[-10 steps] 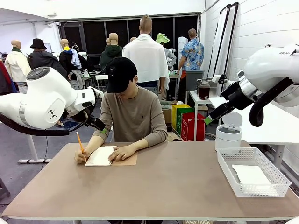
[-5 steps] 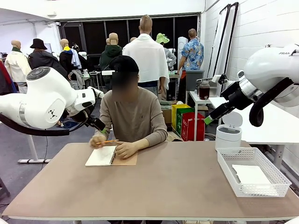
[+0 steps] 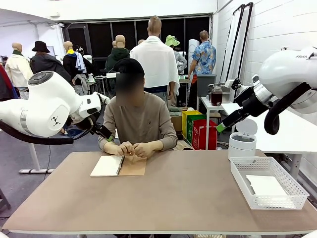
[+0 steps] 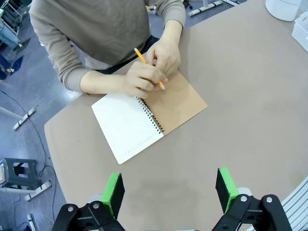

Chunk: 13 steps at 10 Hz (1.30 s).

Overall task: Sort the paper based on its condition.
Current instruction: If a person hands you a paper, place it in the Organizing basket , and if it's crumpled, put it in the Trash can.

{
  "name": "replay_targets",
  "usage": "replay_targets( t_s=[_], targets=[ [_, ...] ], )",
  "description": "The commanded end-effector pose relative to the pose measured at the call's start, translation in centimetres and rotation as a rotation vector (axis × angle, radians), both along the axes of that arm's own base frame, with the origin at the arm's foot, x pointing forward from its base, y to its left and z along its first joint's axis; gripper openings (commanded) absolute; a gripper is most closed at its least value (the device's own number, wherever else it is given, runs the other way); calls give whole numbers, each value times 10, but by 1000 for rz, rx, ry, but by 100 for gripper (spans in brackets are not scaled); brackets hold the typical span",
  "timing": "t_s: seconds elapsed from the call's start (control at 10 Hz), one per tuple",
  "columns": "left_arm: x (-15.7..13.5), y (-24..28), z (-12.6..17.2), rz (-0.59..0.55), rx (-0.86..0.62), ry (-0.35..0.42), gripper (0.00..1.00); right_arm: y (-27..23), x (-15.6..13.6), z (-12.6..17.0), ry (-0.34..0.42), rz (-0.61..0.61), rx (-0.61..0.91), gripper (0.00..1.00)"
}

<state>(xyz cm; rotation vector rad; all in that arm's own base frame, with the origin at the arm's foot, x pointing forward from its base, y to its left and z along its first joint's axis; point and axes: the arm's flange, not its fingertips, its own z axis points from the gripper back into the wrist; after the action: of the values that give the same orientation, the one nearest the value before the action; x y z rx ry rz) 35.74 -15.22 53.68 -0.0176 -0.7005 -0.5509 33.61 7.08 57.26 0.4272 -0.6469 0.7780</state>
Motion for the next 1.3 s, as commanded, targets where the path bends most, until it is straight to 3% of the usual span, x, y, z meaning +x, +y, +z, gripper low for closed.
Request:
replay_targets(
  t_s=[0.0,1.2],
  targets=[
    [0,1,0,-3,2,0,100,1,0,0,-1,1,-2,100],
    [0,1,0,-3,2,0,100,1,0,0,-1,1,-2,100]
  ],
)
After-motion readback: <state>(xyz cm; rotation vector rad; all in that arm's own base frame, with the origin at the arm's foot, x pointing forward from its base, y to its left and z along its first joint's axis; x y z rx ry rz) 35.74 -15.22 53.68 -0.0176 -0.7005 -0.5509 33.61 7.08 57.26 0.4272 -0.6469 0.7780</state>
